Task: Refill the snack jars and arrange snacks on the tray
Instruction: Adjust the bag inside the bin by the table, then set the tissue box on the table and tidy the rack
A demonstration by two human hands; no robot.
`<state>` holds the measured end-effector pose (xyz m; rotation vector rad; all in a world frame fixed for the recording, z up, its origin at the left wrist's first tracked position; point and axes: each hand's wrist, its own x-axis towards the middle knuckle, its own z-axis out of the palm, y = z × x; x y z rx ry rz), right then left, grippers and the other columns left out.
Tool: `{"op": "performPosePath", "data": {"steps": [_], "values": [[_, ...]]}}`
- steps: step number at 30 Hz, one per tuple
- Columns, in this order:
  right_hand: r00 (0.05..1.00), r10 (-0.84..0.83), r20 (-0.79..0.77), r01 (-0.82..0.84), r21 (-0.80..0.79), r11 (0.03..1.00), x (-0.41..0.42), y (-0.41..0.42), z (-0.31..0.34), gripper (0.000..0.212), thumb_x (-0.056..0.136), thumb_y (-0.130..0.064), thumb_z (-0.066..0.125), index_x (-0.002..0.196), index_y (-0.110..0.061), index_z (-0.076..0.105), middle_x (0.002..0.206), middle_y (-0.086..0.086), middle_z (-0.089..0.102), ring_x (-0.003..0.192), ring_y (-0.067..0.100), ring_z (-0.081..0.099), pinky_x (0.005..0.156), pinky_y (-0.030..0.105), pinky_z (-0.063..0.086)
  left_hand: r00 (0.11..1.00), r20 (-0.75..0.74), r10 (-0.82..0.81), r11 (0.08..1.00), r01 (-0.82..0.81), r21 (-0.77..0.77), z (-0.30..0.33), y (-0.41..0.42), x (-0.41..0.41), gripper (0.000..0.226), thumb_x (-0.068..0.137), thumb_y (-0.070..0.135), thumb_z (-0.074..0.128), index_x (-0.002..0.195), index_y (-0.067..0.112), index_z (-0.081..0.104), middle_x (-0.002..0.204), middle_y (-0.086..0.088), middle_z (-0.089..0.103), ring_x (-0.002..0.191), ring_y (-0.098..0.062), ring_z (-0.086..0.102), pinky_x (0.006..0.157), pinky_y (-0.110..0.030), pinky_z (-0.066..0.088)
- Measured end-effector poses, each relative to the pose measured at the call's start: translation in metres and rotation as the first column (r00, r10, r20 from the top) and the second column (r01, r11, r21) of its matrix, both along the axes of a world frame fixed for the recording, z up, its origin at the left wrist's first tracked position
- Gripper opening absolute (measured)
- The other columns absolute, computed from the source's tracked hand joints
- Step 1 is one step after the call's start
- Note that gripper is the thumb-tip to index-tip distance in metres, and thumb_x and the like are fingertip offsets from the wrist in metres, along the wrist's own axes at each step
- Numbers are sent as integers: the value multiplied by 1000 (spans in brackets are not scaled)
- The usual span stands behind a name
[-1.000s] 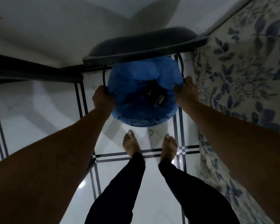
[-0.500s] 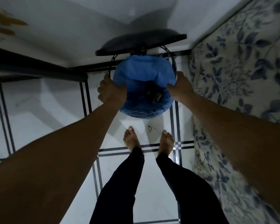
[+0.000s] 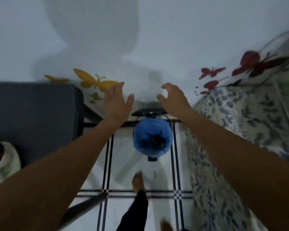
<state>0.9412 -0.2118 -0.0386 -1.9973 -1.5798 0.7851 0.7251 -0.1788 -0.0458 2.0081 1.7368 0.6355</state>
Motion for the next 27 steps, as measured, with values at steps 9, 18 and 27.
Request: {"op": "performPosePath", "data": {"steps": [9,18,27], "values": [[915,163,370,-312,390,866,-69,-72,237,57,104,-46,47,150,-14,43,154,11,42,141,33,37,111,47,39,983,-105,149,866,-78,495,248,-107,-91,60,104,46,51,152,13,41,154,-13,44,143,-35,36,114,-54,31],[844,147,515,-504,671,543,-214,-122,389,61,104,-51,42,154,-16,38,160,13,35,149,31,29,113,49,34,888,-101,448,651,-247,718,388,-221,-238,68,105,54,44,159,14,33,166,-16,28,152,-37,23,119,-57,23],[803,188,566,-595,740,315,-418,-186,426,64,103,-55,37,154,-16,38,161,14,35,150,35,29,113,51,36,718,-105,688,533,-401,745,417,-348,-438,71,105,61,35,162,20,23,170,-16,16,156,-37,12,120,-58,18]]}}
